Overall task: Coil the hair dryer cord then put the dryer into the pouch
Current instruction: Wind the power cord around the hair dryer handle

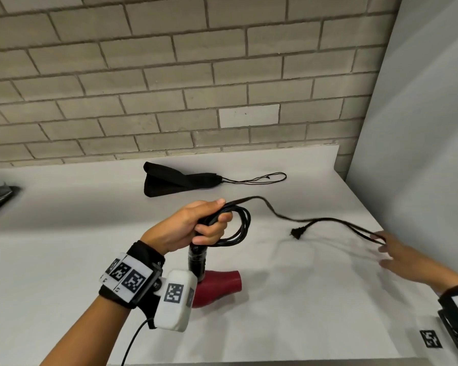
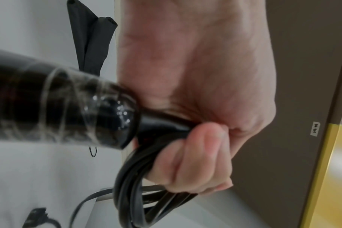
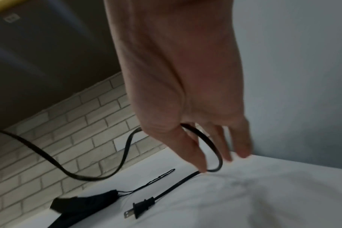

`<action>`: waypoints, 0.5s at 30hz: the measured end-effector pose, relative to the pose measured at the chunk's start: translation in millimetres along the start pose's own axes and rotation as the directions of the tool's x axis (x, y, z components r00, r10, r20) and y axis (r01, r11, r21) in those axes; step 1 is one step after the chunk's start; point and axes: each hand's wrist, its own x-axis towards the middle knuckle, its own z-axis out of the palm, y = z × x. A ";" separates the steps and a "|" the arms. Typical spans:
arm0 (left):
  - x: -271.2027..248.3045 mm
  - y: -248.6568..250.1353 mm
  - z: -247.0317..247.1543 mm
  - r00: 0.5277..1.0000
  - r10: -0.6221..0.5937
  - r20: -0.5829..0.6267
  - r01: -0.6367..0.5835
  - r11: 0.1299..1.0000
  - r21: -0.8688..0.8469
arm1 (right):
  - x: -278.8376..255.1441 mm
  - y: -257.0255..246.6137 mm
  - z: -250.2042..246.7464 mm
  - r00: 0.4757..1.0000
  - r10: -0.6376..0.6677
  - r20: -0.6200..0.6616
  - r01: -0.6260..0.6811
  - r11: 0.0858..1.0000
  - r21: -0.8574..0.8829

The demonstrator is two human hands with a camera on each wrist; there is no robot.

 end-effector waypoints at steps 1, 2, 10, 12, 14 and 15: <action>1.4 -0.1 2.4 1.000 -0.007 0.000 0.007 1.000 0.015 | -2.0 -3.0 0.7 0.996 0.060 0.060 -0.048 0.983 -0.177; 2.4 -0.3 4.6 1.000 -0.014 0.002 0.014 1.000 0.022 | -6.5 -10.8 -1.2 0.993 0.119 0.026 -0.104 0.937 -0.333; 13.1 3.0 20.5 0.999 -0.009 0.053 0.010 1.000 -0.014 | -46.0 -124.2 -16.5 0.821 -0.523 -0.229 0.554 0.827 0.098; 14.2 5.0 22.5 0.998 0.006 0.063 -0.004 0.999 -0.034 | -41.1 -136.3 2.6 0.828 -0.534 -0.172 0.555 0.825 0.107; 14.8 6.5 22.6 0.996 0.026 0.084 -0.020 0.997 -0.072 | -33.7 -135.5 21.9 0.834 -0.528 -0.158 0.545 0.834 0.088; 14.6 7.5 22.3 0.995 0.038 0.097 -0.029 0.995 -0.093 | -32.8 -133.7 28.3 0.840 -0.519 -0.156 0.537 0.837 0.108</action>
